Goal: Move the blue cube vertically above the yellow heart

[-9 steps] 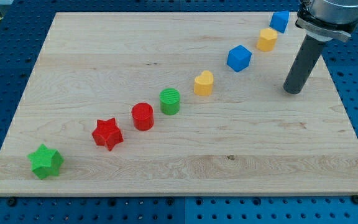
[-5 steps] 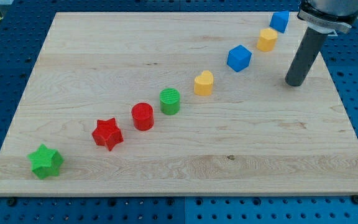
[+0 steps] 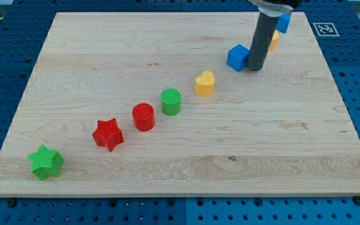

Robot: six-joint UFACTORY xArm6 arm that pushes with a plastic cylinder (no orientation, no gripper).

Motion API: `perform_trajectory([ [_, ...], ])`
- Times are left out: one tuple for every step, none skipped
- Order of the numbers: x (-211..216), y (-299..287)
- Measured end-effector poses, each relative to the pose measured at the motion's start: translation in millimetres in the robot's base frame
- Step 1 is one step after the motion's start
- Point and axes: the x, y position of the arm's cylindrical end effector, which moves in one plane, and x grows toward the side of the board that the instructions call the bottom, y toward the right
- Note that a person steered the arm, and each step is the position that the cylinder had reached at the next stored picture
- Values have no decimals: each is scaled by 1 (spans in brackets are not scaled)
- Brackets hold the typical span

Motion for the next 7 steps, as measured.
perform_trajectory([
  [-14,-21],
  [-18,-45],
  [-18,-67],
  [-18,-68],
  [-21,-83],
  [-22,-103],
  [-27,-112],
])
